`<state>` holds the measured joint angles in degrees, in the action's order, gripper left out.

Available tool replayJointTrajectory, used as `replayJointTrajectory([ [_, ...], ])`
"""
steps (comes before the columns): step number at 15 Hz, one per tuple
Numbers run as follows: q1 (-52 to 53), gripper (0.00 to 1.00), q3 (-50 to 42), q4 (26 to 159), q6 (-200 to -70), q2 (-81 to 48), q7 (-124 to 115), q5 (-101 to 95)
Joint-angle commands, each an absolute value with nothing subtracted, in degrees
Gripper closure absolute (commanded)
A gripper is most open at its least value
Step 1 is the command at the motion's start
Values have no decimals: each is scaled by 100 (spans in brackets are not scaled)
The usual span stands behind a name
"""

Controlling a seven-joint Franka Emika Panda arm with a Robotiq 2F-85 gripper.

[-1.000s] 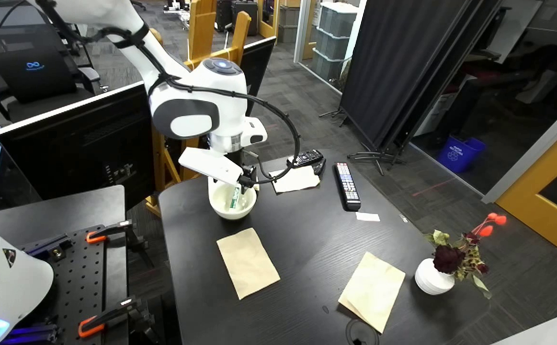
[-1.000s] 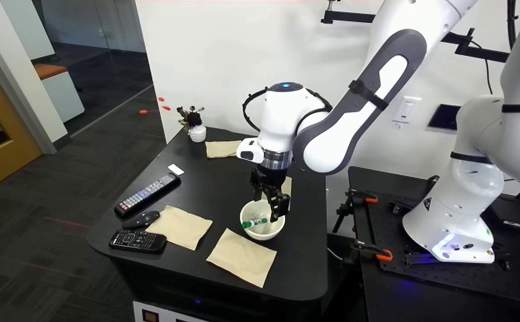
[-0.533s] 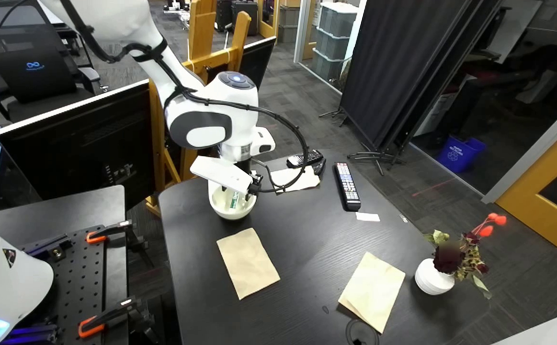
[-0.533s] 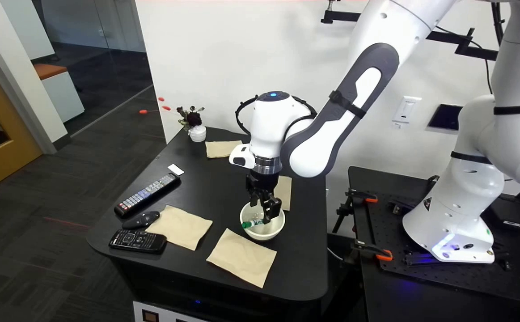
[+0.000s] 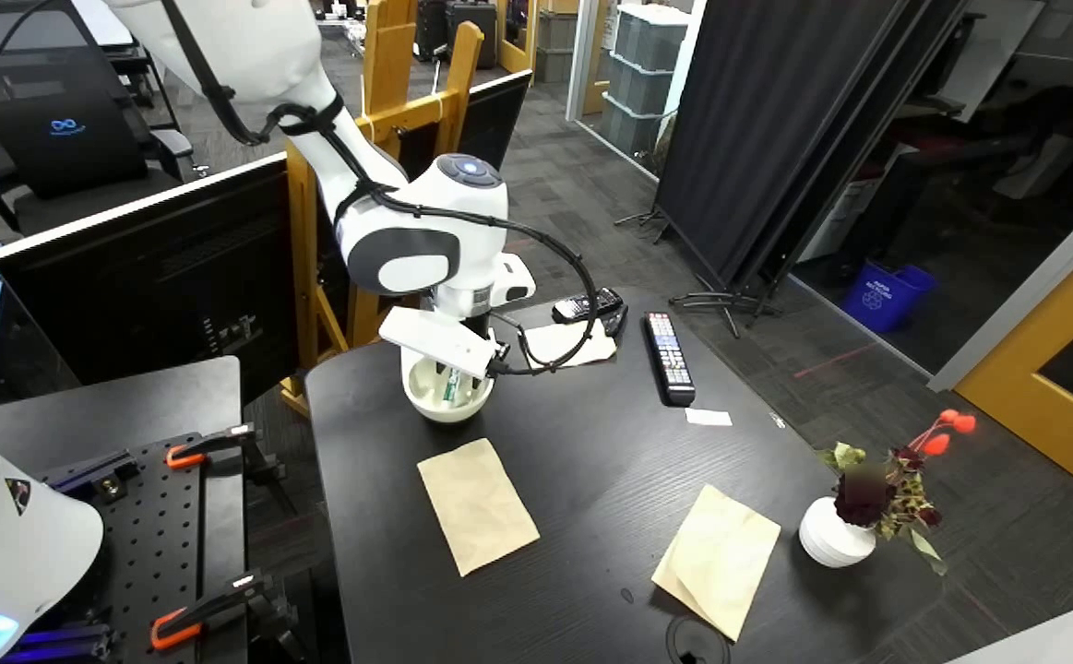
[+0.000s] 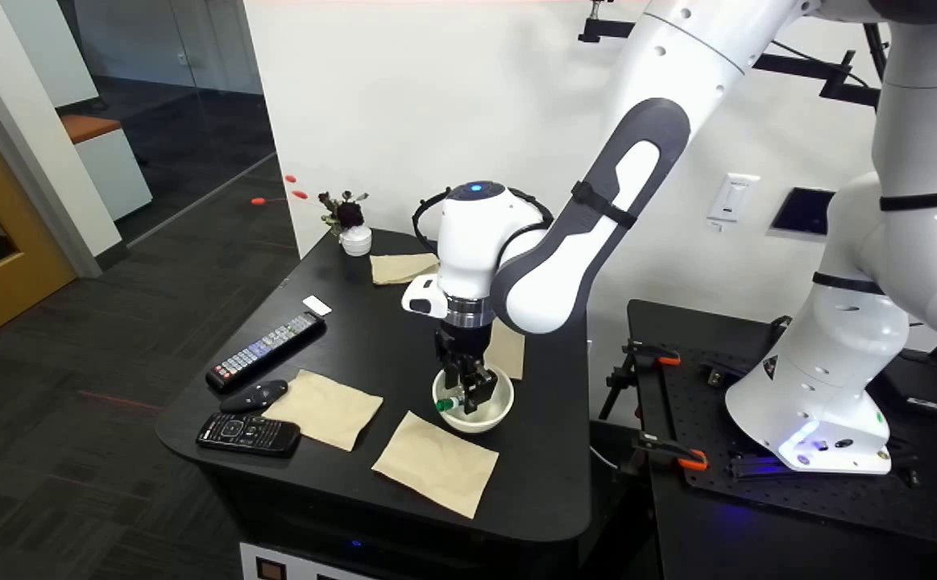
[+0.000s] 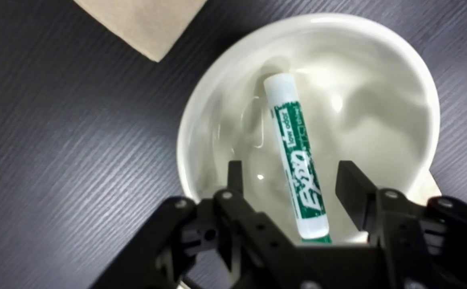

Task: Take the marker out of the bowl and put it on the table

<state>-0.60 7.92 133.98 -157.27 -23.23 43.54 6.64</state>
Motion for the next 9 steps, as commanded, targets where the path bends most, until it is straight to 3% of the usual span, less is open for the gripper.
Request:
replayJointTrajectory([
  [1,-220,69,953,13266,-15799,-2466,4204,462],
  [5,-272,98,1047,13500,-15891,-2260,4192,487],
  [9,-421,95,1226,13683,-15850,-1787,4234,640],
])
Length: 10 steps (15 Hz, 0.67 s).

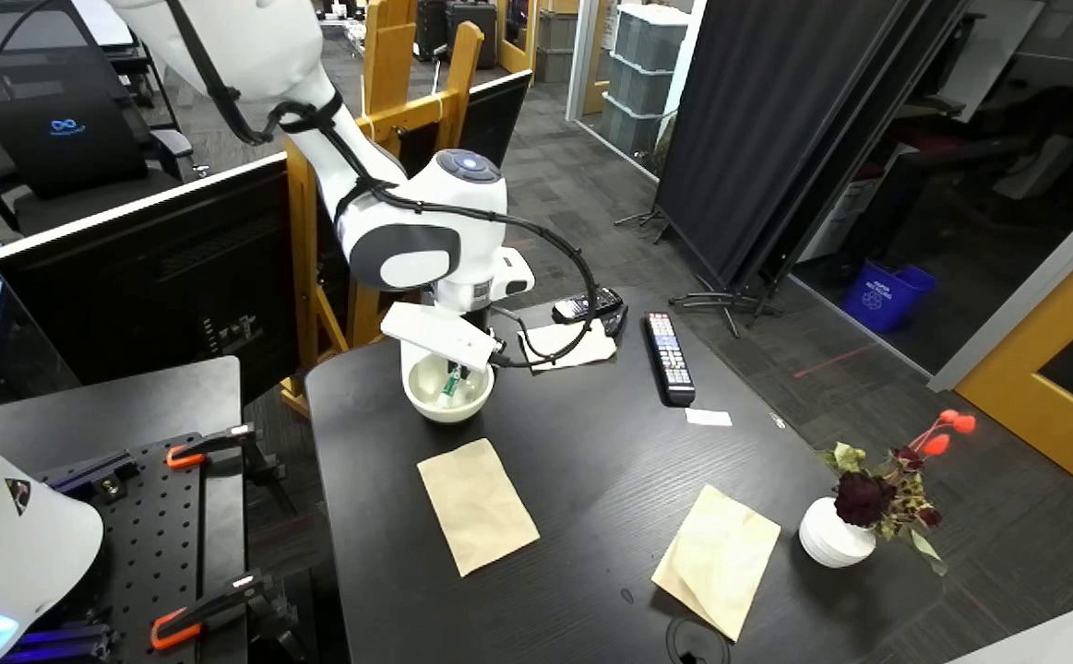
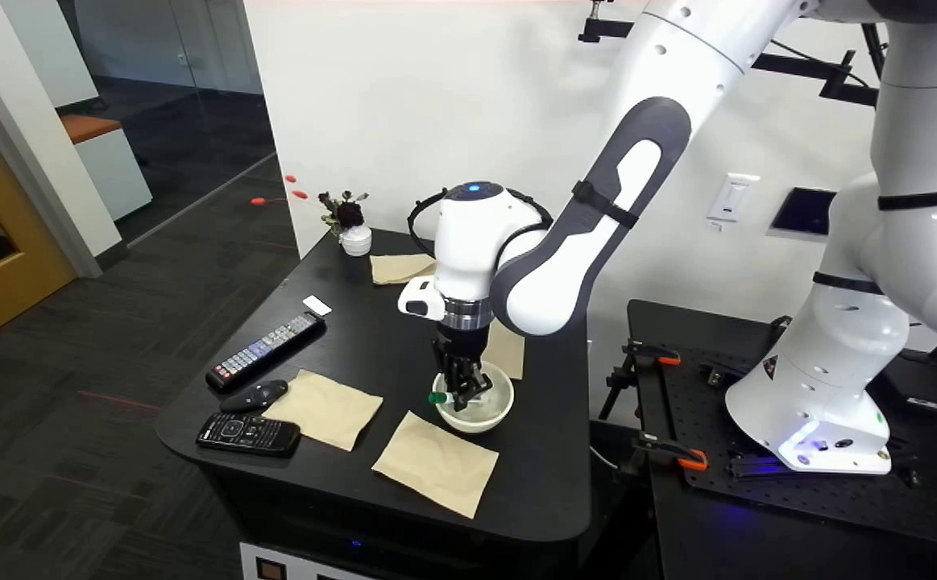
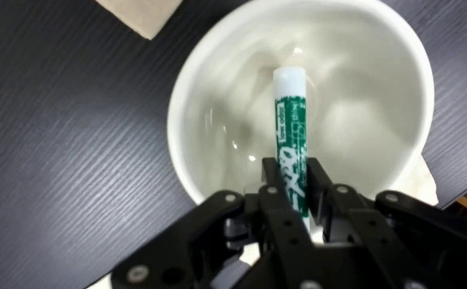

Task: Take the marker out of the bowl and put it on the table

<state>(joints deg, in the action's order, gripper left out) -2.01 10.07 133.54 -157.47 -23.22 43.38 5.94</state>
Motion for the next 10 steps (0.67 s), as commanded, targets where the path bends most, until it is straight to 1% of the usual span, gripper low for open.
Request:
replayJointTrajectory([
  [1,-492,95,1283,13739,-15818,-1623,4303,705],
  [4,-522,95,1216,13923,-15769,-1014,4213,773],
  [6,-633,95,1243,14061,-15836,-607,4356,1196],
  [8,-623,95,1101,14152,-15879,-268,4379,1705],
  [10,-506,95,754,14218,-15962,-87,4023,1656],
])
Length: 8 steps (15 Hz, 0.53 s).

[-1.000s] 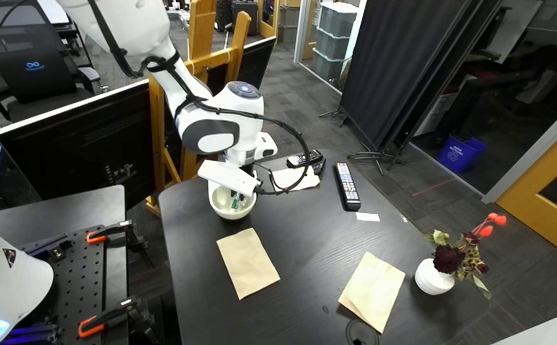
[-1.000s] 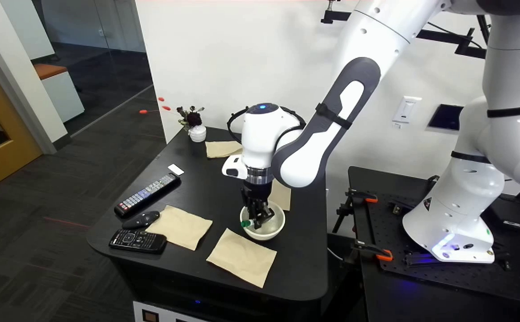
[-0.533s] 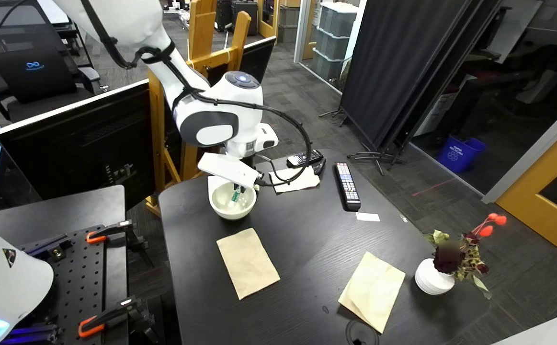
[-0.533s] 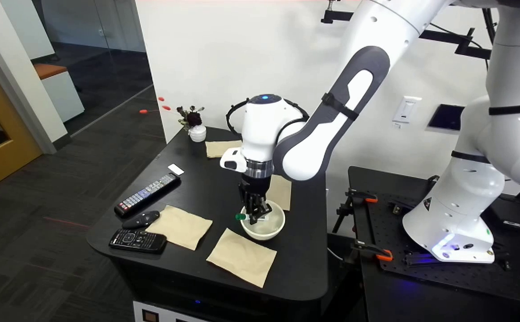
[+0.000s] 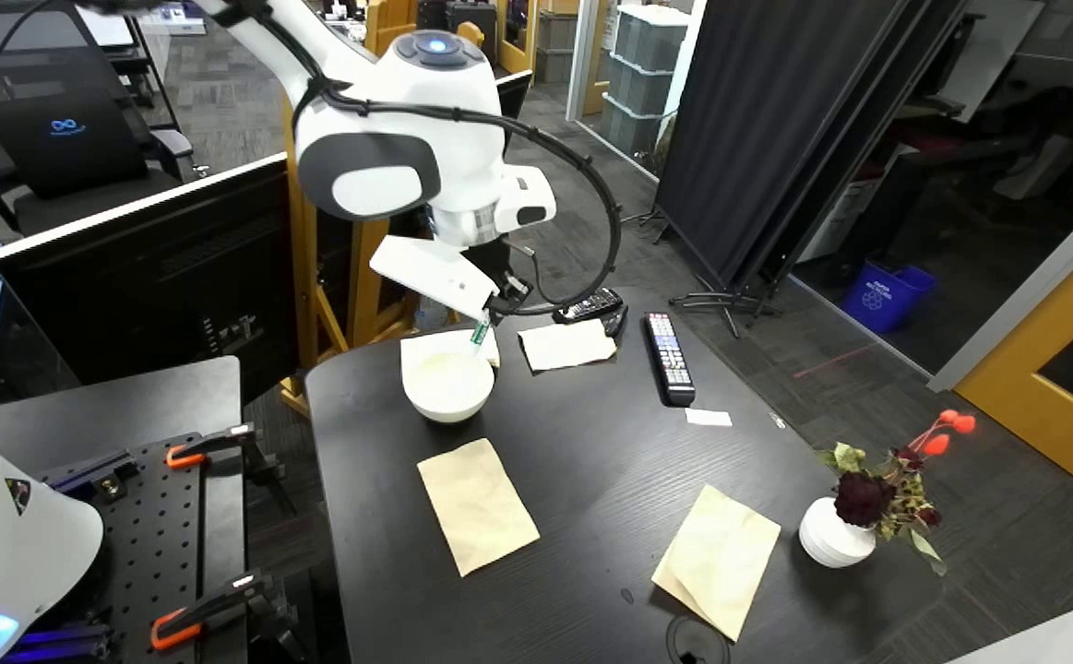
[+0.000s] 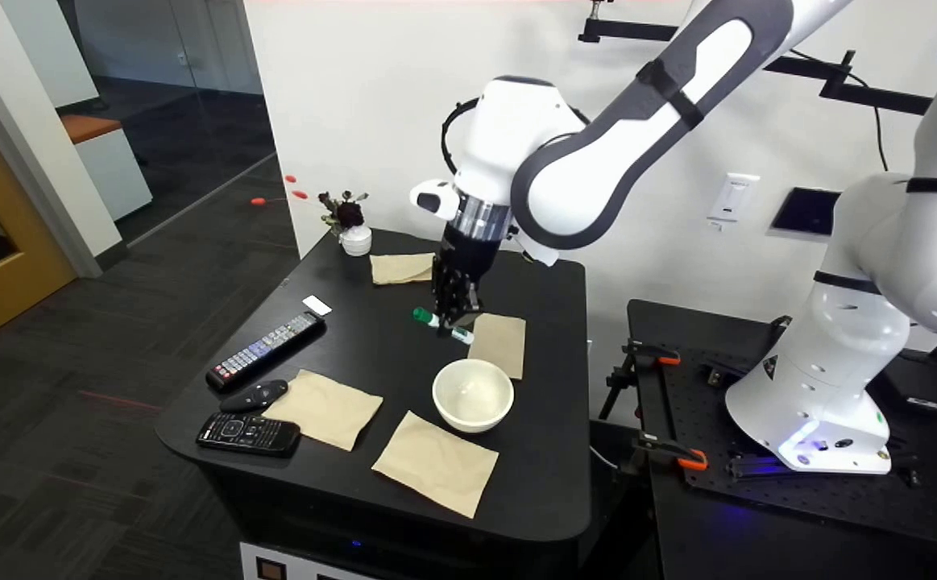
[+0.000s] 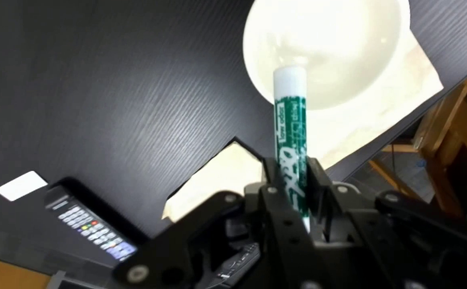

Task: Take the marker out of the bowl and put it on the table

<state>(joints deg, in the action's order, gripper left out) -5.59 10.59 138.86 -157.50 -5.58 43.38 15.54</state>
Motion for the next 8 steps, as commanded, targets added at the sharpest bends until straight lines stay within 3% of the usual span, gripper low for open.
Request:
replayJointTrajectory([
  [1,-478,95,581,14233,-16021,-82,3807,1481],
  [8,-512,95,-264,13958,-16237,-840,1651,-118],
])
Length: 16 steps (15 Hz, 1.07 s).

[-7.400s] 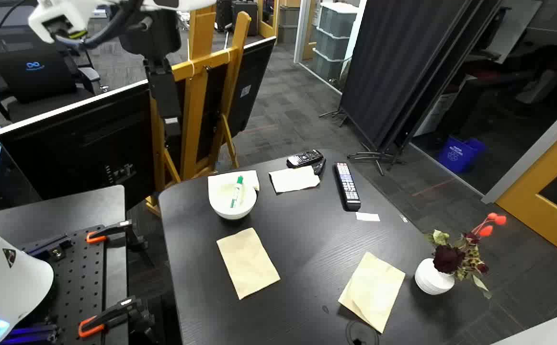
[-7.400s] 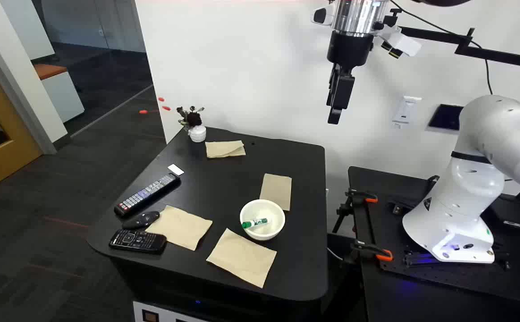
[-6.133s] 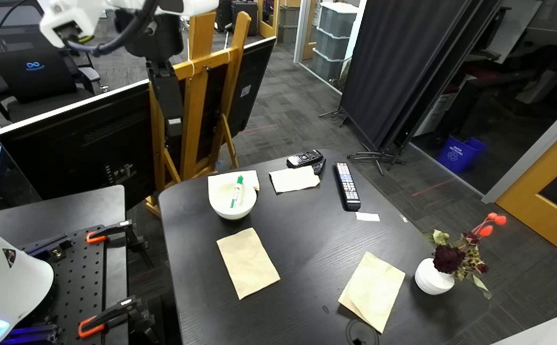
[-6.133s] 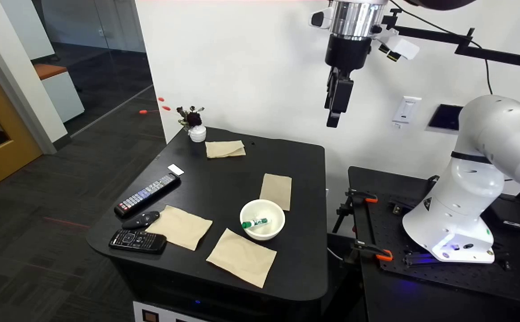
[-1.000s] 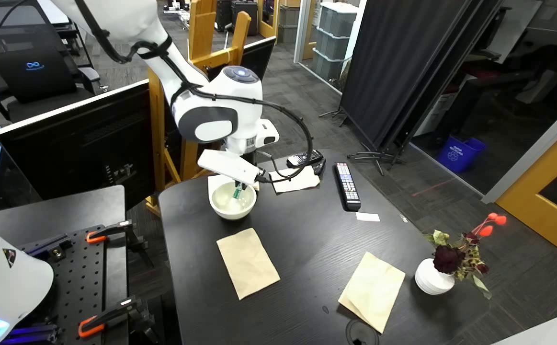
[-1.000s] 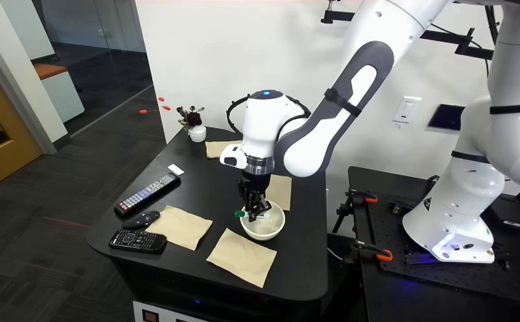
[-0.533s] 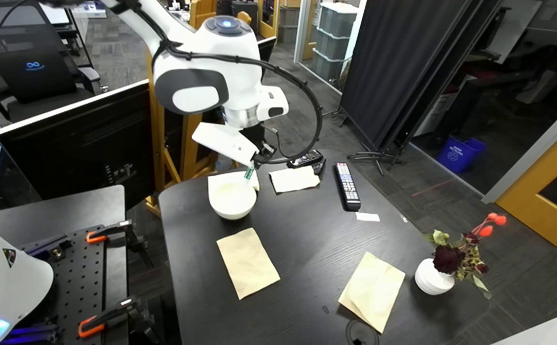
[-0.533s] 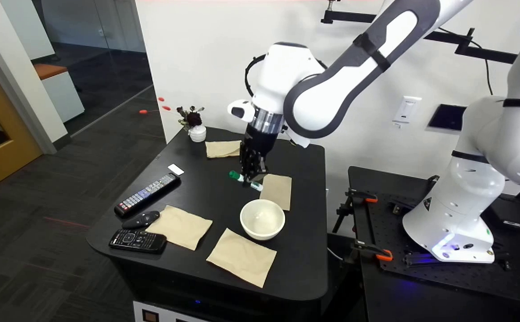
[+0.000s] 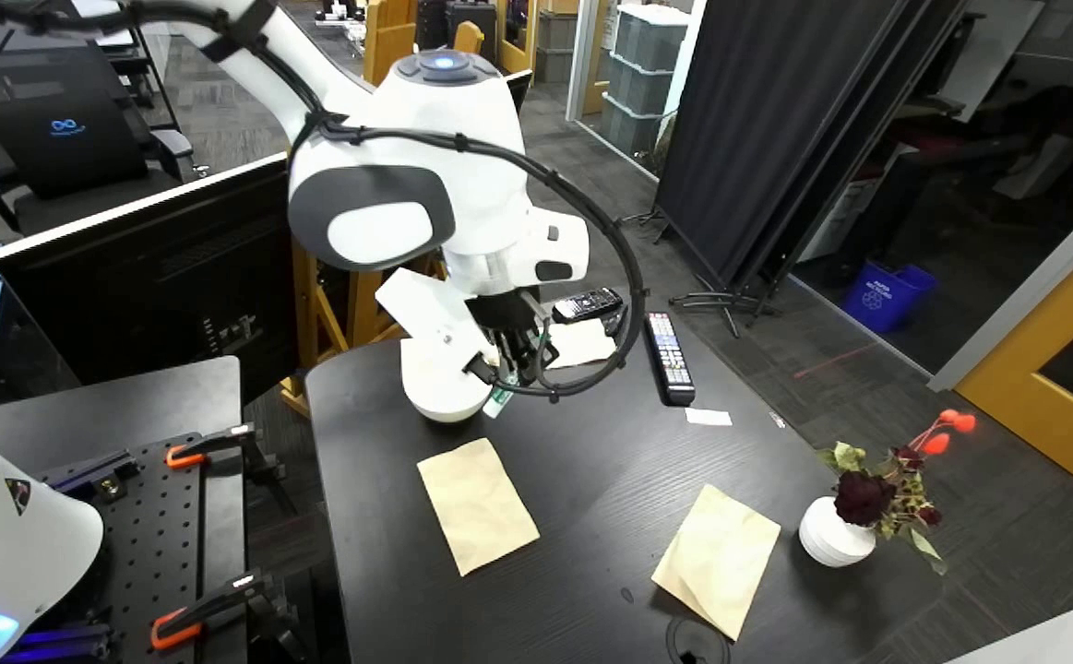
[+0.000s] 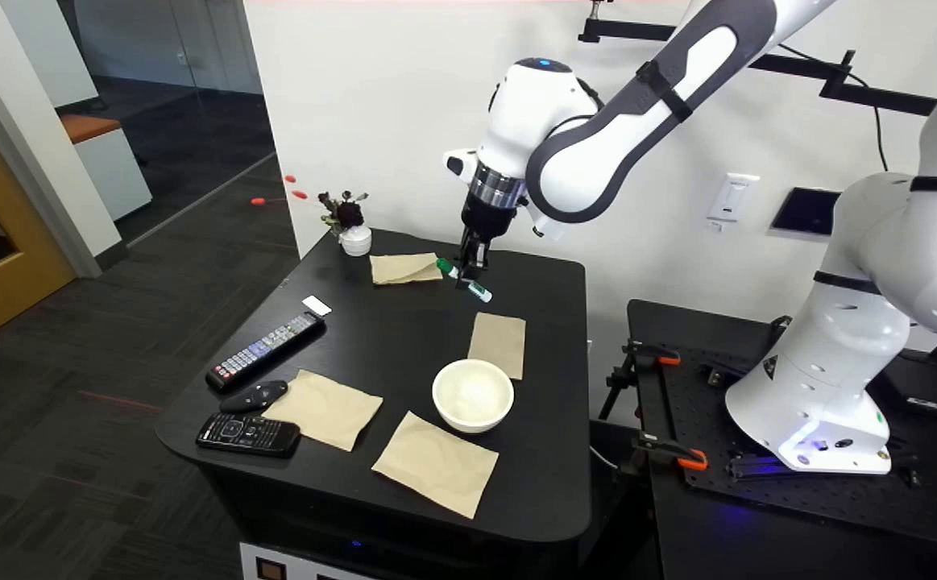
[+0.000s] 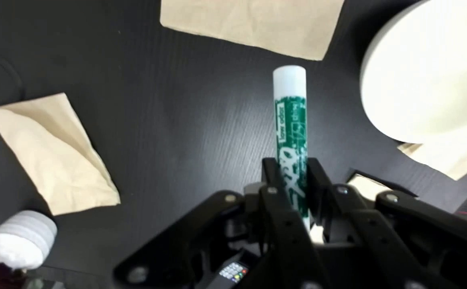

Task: Take the marker out of the bowl and put it on the table

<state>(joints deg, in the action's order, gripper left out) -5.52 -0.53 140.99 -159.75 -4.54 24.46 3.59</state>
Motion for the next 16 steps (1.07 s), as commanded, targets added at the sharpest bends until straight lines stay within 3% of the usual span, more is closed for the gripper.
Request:
replayJointTrajectory([
  [1,-495,95,-357,13884,-16243,-989,1340,-310],
  [16,66,94,-845,12573,-15755,-2753,-431,-798],
])
